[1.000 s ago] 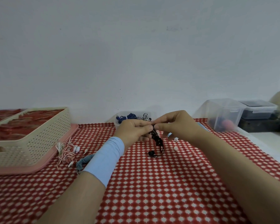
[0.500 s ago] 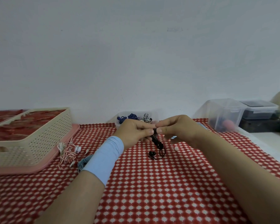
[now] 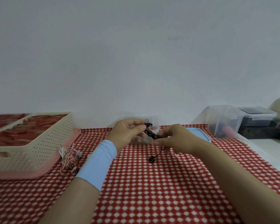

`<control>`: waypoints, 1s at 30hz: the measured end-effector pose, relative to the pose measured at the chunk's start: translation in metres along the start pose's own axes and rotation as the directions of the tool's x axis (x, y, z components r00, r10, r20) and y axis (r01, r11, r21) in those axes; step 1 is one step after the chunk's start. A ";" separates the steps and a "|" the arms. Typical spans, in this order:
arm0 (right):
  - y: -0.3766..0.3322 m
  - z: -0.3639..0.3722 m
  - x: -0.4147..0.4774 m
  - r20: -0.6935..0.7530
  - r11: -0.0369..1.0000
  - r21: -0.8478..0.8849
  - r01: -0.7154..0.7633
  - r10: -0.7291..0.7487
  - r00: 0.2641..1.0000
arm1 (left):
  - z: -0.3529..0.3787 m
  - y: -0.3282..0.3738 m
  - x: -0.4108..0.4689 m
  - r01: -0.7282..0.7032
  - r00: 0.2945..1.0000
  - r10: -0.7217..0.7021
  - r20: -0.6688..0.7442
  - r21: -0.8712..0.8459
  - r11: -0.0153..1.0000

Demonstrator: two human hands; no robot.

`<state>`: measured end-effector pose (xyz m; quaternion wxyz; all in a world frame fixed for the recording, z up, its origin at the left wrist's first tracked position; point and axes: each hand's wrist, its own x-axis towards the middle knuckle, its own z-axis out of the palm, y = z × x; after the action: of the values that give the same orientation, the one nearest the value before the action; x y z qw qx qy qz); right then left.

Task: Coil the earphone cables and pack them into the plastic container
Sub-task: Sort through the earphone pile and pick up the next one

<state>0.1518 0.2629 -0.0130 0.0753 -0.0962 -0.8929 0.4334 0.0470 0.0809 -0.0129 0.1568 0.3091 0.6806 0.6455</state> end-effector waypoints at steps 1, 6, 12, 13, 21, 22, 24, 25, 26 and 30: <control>0.000 0.000 -0.001 -0.043 0.999 0.033 0.009 -0.007 0.999 | -0.002 0.002 0.000 -0.015 1.000 0.015 -0.024 -0.003 1.000; -0.021 -0.005 0.019 -0.199 0.990 0.120 0.072 -0.047 0.979 | -0.017 0.019 0.015 -0.091 0.989 0.097 -0.114 0.063 0.994; -0.066 -0.021 0.063 -0.167 0.915 0.391 0.096 -0.032 0.985 | -0.042 0.046 0.046 -0.182 0.964 0.201 -0.176 0.115 0.976; -0.073 -0.020 0.072 -0.155 0.901 0.424 0.091 -0.027 0.988 | -0.048 0.048 0.051 -0.190 0.960 0.214 -0.183 0.141 0.972; -0.037 0.006 0.111 -0.144 0.957 -0.288 -0.029 -0.013 0.990 | -0.047 0.017 0.070 -0.058 0.995 0.095 -0.014 0.693 0.718; -0.032 0.005 0.108 -0.133 0.904 -0.425 -0.041 -0.018 0.991 | -0.044 0.012 0.071 -0.054 0.998 0.070 0.008 0.722 0.690; -0.026 0.002 0.104 -0.129 0.827 -0.560 -0.044 -0.035 0.991 | -0.039 0.005 0.072 -0.048 0.999 0.029 0.039 0.767 0.640; -0.024 0.000 0.102 -0.135 0.818 -0.575 -0.036 -0.052 0.989 | -0.036 0.002 0.073 -0.049 0.999 0.015 0.051 0.783 0.620; -0.023 -0.004 0.099 -0.148 0.823 -0.568 -0.022 -0.076 0.986 | -0.034 -0.001 0.074 -0.051 0.998 0.012 0.055 0.791 0.610; -0.022 -0.008 0.091 -0.085 0.785 -0.619 0.036 -0.112 0.990 | -0.030 -0.003 0.071 -0.059 0.998 0.044 0.041 0.767 0.639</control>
<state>0.0627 0.2770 0.0142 0.1090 -0.1055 -0.9823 0.1094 -0.0264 0.1019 0.0011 -0.0013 0.3714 0.8796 0.2973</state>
